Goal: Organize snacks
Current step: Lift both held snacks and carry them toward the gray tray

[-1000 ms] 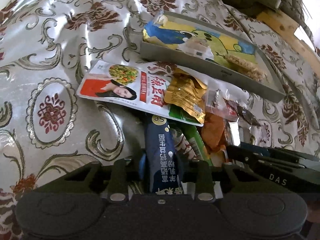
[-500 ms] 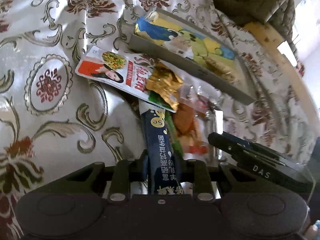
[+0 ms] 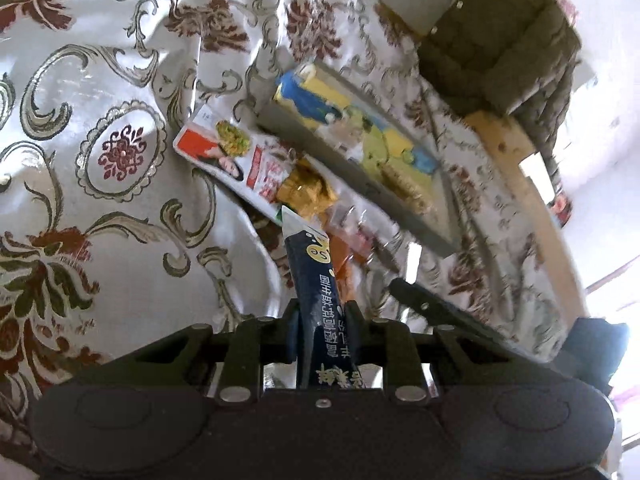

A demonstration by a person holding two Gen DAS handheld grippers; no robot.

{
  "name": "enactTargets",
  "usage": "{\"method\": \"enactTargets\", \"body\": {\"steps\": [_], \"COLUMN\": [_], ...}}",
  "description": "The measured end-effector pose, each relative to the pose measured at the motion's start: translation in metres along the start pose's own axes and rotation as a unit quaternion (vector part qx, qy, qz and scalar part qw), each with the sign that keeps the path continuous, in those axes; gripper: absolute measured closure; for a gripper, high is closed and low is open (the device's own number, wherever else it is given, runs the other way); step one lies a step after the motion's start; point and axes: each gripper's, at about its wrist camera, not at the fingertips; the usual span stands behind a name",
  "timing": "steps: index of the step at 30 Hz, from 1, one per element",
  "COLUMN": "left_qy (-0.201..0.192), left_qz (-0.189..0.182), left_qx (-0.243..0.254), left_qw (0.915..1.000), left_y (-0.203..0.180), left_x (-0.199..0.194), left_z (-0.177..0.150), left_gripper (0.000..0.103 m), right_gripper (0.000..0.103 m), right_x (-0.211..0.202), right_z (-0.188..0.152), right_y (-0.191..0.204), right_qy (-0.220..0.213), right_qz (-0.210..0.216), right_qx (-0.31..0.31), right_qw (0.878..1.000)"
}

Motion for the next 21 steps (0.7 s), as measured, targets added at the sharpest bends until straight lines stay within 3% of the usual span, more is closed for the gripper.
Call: {"method": "enactTargets", "body": {"steps": [7,15,21], "left_qy": [-0.058,-0.071,-0.078], "left_qz": [-0.027,-0.035,-0.052], "left_qx": [0.039,0.041,0.083], "left_qw": [0.9971,0.996,0.9922], "left_y": [-0.014,-0.025,-0.056], "left_x": [-0.011,0.01,0.045], "left_z": [0.003,0.023,0.05], "left_gripper": [0.08,0.08,0.08], "right_gripper": [0.078,0.078,0.078], "right_x": [-0.007,-0.008,-0.007], "right_z": [0.002,0.008,0.022], "right_y": [-0.001,-0.006,-0.02], "right_qy": [-0.017,-0.029,-0.058], "right_qz": [0.003,0.014,0.009], "right_qx": [0.005,0.016,0.024], "right_qw": [1.0,0.999,0.998]}}
Point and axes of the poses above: each gripper's, at about its wrist camera, not at the fingertips, and x roughly the way its jaws point, y to its left, z to its top, and after that the axes turned 1 degree about -z, right-handed
